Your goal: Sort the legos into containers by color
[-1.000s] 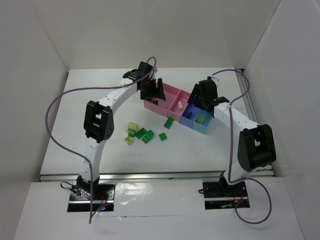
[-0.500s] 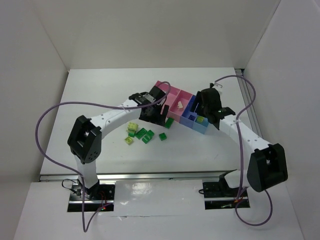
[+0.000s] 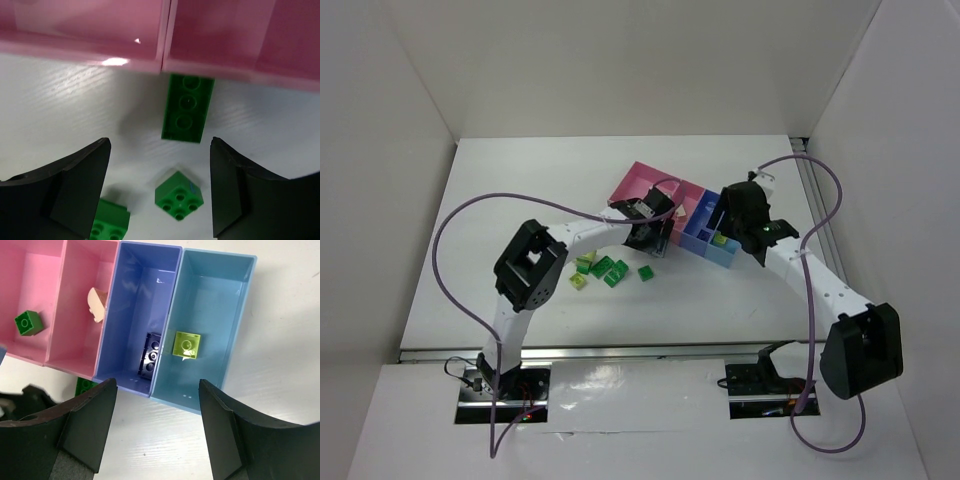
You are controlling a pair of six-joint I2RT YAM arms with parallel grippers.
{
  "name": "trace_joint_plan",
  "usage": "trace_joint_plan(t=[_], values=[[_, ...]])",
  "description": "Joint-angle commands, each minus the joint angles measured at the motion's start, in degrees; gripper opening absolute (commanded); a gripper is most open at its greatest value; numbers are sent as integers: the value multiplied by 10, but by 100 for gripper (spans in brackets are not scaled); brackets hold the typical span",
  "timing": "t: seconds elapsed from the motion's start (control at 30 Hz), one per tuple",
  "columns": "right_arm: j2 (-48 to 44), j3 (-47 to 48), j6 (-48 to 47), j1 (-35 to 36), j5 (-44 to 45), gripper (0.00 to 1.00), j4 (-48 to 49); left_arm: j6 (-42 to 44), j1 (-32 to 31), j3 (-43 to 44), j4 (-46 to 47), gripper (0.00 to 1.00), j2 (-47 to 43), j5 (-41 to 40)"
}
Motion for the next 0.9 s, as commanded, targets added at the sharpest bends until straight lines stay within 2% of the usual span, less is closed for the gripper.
trace_joint_plan(t=[0.0, 0.17, 0.3, 0.33, 0.5, 0.73, 0.87], values=[[-19, 3, 2, 1, 24, 74, -20, 16, -1, 40, 41, 82, 24, -6], [-19, 3, -3, -4, 24, 74, -20, 16, -6, 65, 41, 74, 60, -11], [-32, -3, 4, -4, 29, 74, -15, 16, -11, 70, 41, 52, 65, -11], [-32, -3, 4, -4, 29, 74, -15, 16, -17, 70, 35, 41, 65, -11], [-32, -3, 4, -9, 29, 74, -15, 16, -18, 65, 8, 21, 30, -38], [-42, -9, 4, -9, 24, 74, -4, 10, -12, 9, 0, 20, -117, -74], [-42, -9, -1, -9, 24, 74, 1, 10, 11, 26, -7, 20, -143, -63]])
